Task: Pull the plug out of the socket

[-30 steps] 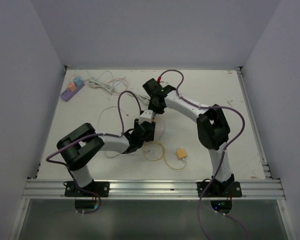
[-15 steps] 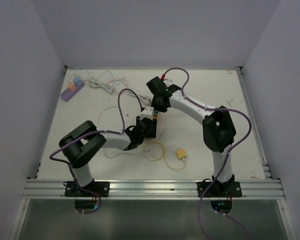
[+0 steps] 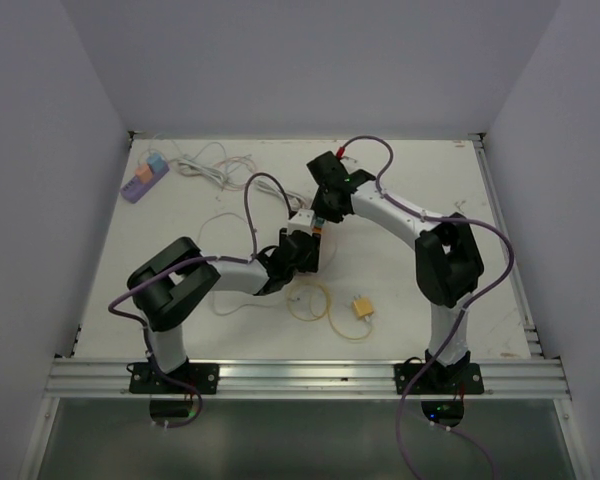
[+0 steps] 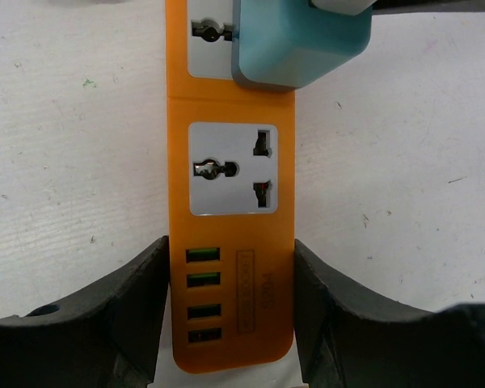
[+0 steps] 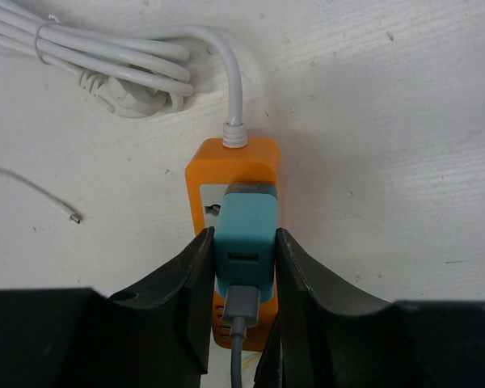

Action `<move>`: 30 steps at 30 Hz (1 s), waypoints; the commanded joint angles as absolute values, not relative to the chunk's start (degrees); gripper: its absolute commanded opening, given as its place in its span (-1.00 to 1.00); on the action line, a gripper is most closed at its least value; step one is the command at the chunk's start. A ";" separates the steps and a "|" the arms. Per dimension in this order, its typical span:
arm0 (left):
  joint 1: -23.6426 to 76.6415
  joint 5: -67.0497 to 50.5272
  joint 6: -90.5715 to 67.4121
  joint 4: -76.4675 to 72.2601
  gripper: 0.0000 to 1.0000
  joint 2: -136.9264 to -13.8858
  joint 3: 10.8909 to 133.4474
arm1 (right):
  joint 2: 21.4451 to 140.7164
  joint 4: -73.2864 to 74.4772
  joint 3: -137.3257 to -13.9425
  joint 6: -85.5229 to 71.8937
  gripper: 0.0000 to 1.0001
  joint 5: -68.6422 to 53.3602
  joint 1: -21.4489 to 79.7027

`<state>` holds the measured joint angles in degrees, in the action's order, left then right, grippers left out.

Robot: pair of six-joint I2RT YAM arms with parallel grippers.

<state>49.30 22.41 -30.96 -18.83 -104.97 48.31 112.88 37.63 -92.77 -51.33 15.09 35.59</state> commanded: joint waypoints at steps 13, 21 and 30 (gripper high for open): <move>47.90 18.81 -36.74 -3.43 -1.00 -104.59 50.72 | 107.14 35.86 -85.87 -56.51 -1.00 10.72 40.34; 47.90 16.45 -36.74 -2.72 -1.00 -107.40 50.71 | 110.22 45.87 -97.55 -51.33 -1.00 11.87 38.85; 47.11 14.33 -38.14 2.00 -1.00 -111.44 53.26 | 105.39 47.11 -101.34 -50.80 -1.00 5.89 31.99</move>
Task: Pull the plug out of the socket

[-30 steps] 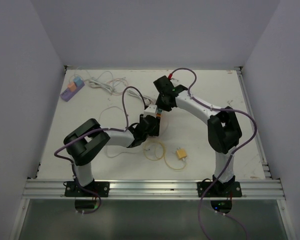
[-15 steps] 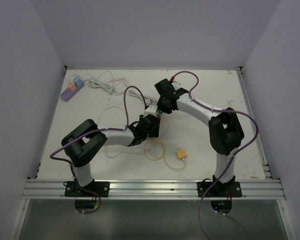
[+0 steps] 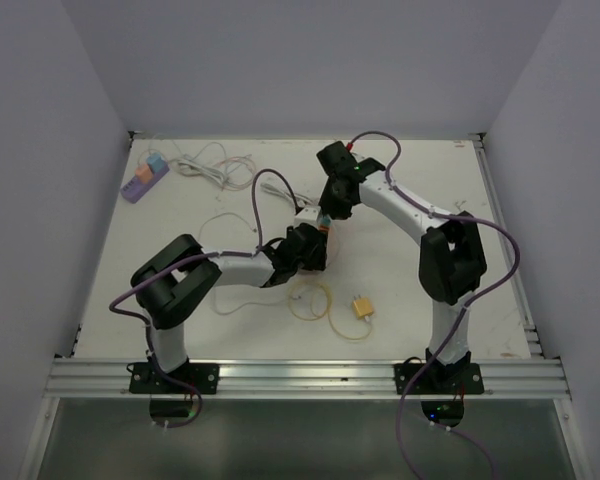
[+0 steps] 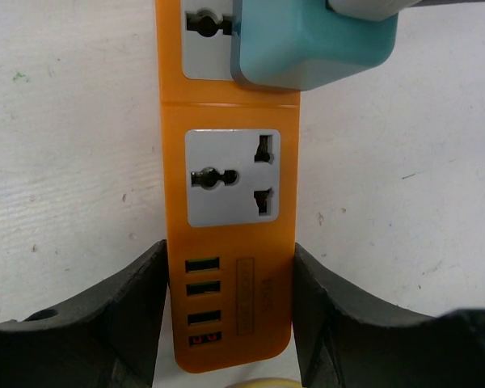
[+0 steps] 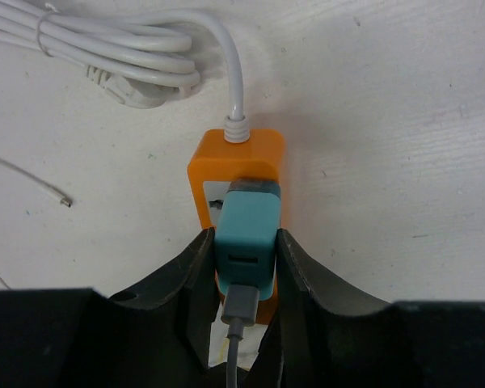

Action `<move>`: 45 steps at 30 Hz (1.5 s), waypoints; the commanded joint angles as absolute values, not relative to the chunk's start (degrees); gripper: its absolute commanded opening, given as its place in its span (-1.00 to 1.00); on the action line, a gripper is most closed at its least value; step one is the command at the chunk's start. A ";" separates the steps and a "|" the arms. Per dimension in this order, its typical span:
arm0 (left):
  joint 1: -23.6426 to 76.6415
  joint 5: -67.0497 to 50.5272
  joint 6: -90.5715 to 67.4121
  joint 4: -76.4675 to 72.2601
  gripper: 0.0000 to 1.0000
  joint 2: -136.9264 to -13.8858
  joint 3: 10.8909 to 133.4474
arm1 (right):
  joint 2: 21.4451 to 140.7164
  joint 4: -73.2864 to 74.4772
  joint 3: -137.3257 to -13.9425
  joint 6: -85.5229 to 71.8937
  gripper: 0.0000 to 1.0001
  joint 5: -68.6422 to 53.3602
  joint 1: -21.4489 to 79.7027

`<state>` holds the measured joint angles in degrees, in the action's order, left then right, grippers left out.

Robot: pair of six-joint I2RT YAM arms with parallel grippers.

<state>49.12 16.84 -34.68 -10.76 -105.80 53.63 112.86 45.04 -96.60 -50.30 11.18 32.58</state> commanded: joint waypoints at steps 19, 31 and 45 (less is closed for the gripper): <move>47.29 16.61 -31.03 -8.86 0.24 -100.20 46.24 | 103.80 38.50 -82.79 -53.00 -1.00 3.60 32.08; 48.95 20.12 -25.85 -17.04 0.70 -98.35 43.69 | 106.70 39.64 -84.99 -52.73 -1.00 4.57 34.01; 50.71 24.08 -15.56 -33.12 0.61 -92.03 36.22 | 112.06 49.29 -94.64 -52.21 -1.00 9.31 35.86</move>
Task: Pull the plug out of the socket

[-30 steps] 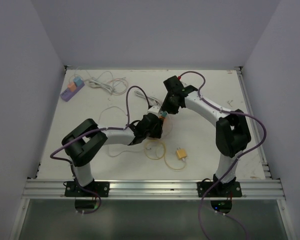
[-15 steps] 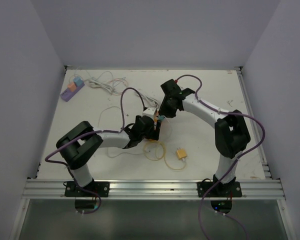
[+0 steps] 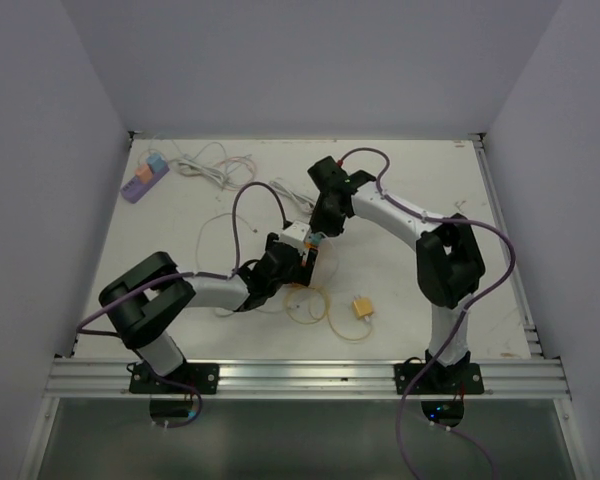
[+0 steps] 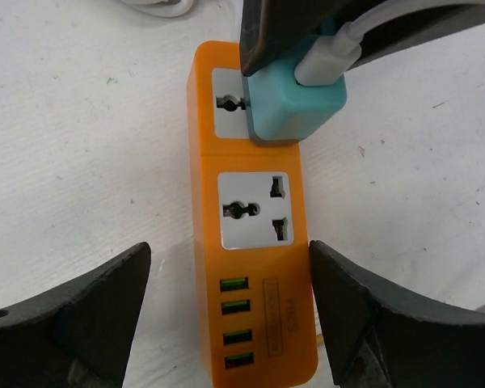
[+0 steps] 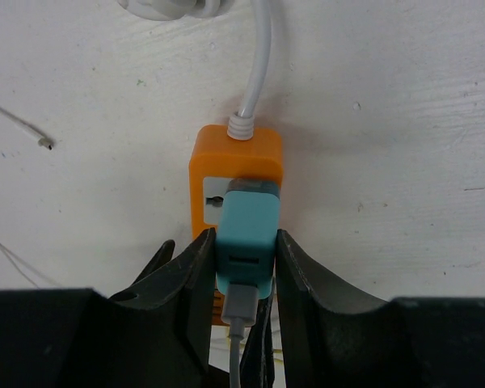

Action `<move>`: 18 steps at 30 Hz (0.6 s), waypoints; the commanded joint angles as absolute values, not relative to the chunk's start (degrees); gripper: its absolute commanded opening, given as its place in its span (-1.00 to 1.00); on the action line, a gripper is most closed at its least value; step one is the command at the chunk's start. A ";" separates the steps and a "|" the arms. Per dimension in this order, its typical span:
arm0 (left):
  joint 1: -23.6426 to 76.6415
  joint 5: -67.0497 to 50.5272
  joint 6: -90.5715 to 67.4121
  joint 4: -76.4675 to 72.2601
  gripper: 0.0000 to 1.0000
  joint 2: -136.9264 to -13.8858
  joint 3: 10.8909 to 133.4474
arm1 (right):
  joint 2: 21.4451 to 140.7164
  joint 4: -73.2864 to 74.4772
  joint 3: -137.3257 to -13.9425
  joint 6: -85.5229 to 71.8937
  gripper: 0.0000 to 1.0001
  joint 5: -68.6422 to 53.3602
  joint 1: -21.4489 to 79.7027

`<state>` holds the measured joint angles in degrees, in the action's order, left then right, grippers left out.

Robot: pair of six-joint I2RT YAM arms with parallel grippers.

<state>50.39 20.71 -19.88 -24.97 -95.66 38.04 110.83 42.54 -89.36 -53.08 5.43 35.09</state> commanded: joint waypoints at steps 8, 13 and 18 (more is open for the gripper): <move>50.80 20.84 -14.50 -39.89 0.73 -90.09 30.68 | 116.62 56.77 -101.33 -53.17 -1.00 14.24 37.44; 50.89 17.75 -14.33 -41.31 0.81 -92.72 30.93 | 118.83 57.57 -102.39 -54.05 -1.00 13.62 38.23; 51.50 17.75 -14.85 -43.15 0.83 -92.64 30.32 | 119.27 57.30 -102.48 -54.32 -1.00 13.97 38.41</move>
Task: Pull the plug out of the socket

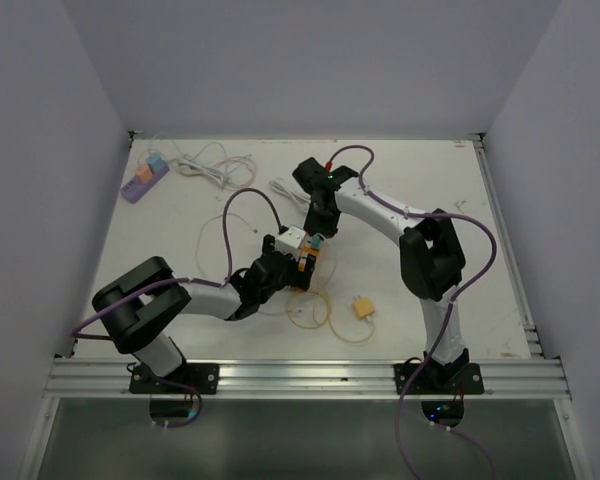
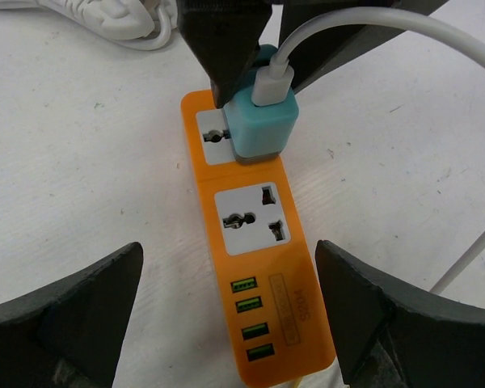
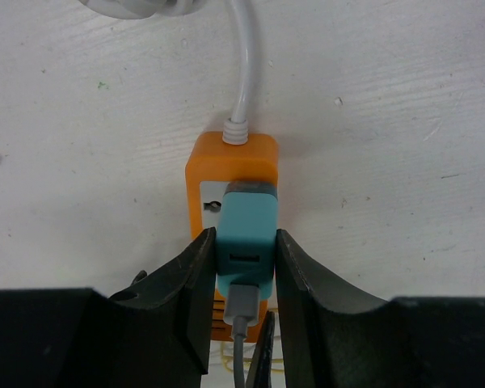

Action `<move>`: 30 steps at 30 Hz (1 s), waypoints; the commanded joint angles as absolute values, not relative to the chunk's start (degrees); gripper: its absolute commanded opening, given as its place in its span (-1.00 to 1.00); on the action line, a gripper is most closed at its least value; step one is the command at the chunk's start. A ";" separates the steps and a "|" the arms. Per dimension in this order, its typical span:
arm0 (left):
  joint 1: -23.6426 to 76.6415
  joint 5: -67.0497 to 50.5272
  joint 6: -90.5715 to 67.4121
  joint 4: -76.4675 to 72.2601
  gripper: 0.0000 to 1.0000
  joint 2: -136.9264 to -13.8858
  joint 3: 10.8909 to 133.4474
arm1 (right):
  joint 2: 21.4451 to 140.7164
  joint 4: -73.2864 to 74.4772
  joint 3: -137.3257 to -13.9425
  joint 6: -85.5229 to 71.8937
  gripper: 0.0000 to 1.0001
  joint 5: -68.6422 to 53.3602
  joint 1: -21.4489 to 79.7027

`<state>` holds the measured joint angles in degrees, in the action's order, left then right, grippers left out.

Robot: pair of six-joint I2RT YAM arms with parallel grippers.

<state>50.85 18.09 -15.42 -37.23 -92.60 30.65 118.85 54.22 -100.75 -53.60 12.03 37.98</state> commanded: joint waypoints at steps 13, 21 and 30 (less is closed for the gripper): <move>54.14 26.54 -22.14 -37.18 0.78 -96.59 32.96 | 121.64 59.59 -104.50 -55.11 -1.00 15.64 38.85; 54.93 28.91 -22.94 -35.33 0.68 -97.82 35.50 | 122.25 59.59 -105.12 -55.11 -1.00 15.12 39.11; 55.81 30.76 -25.48 -31.38 0.49 -100.81 38.14 | 122.34 60.03 -106.08 -55.11 -1.00 15.38 39.20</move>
